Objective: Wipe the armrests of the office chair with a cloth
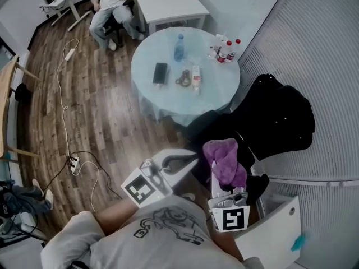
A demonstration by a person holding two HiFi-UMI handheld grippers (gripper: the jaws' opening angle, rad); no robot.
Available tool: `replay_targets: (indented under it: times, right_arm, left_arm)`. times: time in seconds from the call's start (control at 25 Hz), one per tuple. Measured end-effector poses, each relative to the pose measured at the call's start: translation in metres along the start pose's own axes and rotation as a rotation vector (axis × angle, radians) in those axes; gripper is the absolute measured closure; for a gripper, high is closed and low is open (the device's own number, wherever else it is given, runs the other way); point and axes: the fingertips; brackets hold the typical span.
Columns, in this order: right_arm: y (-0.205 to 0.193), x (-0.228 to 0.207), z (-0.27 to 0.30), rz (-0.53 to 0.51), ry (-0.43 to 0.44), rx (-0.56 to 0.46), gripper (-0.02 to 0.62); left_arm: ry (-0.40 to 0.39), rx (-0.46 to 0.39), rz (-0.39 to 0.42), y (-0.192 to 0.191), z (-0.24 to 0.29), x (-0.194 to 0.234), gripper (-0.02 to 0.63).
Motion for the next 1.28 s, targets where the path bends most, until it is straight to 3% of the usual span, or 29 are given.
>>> replay_targets:
  times: [0.24,0.56,0.92,1.0,1.28]
  right_arm:
    - [0.011,0.017,0.044,-0.011,0.03,-0.008,0.563]
    - [0.002,0.029,0.077,-0.037,0.072,0.051,0.563]
    - [-0.003,0.026,0.098,-0.046,0.101,0.071,0.563]
    - [-0.015,0.021,0.1,-0.037,0.1,0.115,0.563]
    - [-0.029,0.006,0.113,0.007,0.107,0.112,0.563]
  left_arm:
    - [0.046,-0.007,0.019,-0.003,-0.022,0.044,0.611]
    - [0.091,-0.008,-0.019,-0.007,-0.035,0.081,0.604]
    - [0.119,-0.014,-0.043,-0.007,-0.032,0.098,0.604]
    - [0.118,-0.003,-0.057,-0.011,-0.028,0.101,0.604]
    - [0.108,0.052,-0.108,-0.04,-0.004,0.109,0.604]
Point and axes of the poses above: the fingertips, and each gripper's own axes: z forward along the fingers, x to its left, y out of its top, and after that the axes turned 9 degrees about x, right-handed
